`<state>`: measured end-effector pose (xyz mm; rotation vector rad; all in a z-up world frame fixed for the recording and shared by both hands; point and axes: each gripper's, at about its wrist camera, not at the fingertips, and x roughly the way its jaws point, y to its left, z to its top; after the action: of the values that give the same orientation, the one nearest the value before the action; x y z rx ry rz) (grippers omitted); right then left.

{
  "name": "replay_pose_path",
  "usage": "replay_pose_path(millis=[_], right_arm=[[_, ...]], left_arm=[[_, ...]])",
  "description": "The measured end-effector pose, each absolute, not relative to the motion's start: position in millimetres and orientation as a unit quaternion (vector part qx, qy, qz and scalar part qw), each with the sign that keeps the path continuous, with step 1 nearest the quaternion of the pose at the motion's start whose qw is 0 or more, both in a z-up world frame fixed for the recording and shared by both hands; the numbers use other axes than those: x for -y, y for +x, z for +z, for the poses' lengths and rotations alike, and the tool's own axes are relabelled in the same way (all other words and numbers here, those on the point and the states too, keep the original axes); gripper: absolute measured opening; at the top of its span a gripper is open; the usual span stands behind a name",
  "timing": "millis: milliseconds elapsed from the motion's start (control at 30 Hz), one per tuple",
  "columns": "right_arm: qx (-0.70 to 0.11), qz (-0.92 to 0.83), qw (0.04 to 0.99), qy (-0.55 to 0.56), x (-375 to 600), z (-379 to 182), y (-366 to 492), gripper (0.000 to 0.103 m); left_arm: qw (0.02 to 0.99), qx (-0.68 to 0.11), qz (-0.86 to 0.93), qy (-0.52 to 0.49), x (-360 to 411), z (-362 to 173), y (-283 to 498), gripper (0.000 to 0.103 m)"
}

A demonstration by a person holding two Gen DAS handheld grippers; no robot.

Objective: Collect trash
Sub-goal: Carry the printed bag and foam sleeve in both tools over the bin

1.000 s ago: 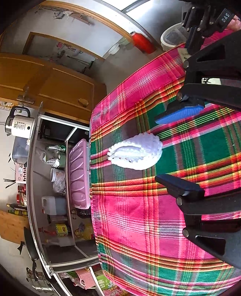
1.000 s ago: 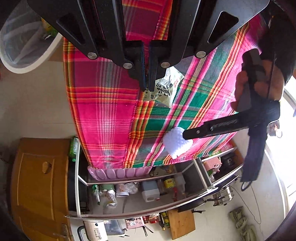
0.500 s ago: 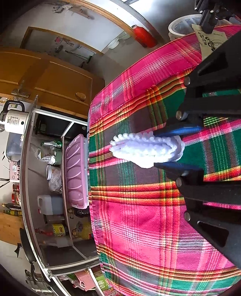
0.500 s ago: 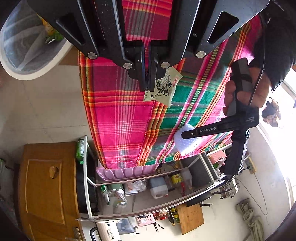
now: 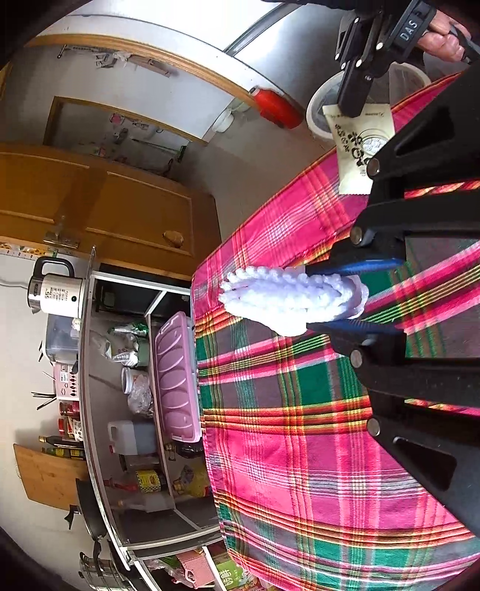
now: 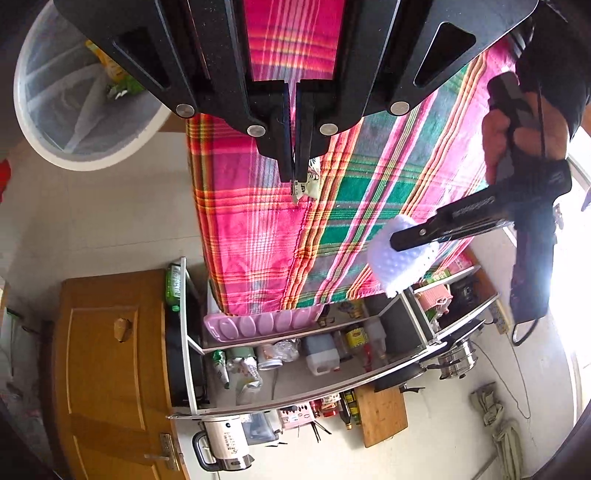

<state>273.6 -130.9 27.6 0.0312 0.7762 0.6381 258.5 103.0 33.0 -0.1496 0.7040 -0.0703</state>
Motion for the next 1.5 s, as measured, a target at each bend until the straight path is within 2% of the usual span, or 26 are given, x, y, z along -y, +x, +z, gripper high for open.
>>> replay_pose_path(millis=[400,633,1500], right_arm=[[-0.354,0.292,0.888,0.026,164.3,46.1,241.6,0.001],[-0.347,0.279,0.895,0.035,186.4,51.0,231.6,0.001],[-0.362,0.173,0.911,0.093,314.6,29.0,222.7,0.001]], left_arm=[[0.935,-0.339,-0.081,-0.071,-52.7,41.5,200.2,0.022],[0.933,-0.337,-0.102,-0.075,-33.3,43.8,191.1,0.022],[0.907,-0.364,-0.207,-0.046,95.8,27.5,218.8,0.023]])
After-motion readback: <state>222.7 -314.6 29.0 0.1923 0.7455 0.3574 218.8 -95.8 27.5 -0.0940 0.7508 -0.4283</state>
